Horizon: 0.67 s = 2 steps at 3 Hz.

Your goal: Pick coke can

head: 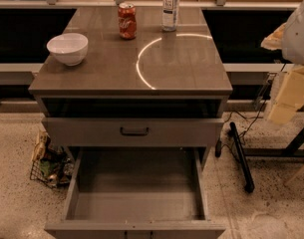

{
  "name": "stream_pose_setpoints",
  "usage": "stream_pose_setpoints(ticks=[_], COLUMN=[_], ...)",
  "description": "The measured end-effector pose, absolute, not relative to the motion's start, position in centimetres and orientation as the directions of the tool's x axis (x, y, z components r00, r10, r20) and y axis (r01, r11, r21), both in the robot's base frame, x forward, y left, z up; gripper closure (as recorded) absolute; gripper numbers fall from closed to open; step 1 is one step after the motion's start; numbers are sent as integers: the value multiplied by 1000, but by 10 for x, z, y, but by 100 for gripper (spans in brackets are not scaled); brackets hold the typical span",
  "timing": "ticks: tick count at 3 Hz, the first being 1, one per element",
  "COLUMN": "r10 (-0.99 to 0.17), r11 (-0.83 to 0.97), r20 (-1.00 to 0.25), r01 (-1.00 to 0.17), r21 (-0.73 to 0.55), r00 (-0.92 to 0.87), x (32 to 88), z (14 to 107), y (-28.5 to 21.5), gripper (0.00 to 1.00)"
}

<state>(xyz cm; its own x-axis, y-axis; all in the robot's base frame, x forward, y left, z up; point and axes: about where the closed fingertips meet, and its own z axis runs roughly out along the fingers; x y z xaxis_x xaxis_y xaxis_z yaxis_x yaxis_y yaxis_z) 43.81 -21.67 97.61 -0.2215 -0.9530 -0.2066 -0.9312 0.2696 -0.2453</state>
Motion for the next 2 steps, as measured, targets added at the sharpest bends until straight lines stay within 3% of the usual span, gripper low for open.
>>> stream_pose_setpoints(ticks=[1,2], r10=[-953,-922], r11=[270,340], r20=[-207,-282], r01=[-931,-904], r21=[-246,-260], r00=[-222,-266], x=[438,469], z=[976,973], y=[-217,-205], gripper=[0,0])
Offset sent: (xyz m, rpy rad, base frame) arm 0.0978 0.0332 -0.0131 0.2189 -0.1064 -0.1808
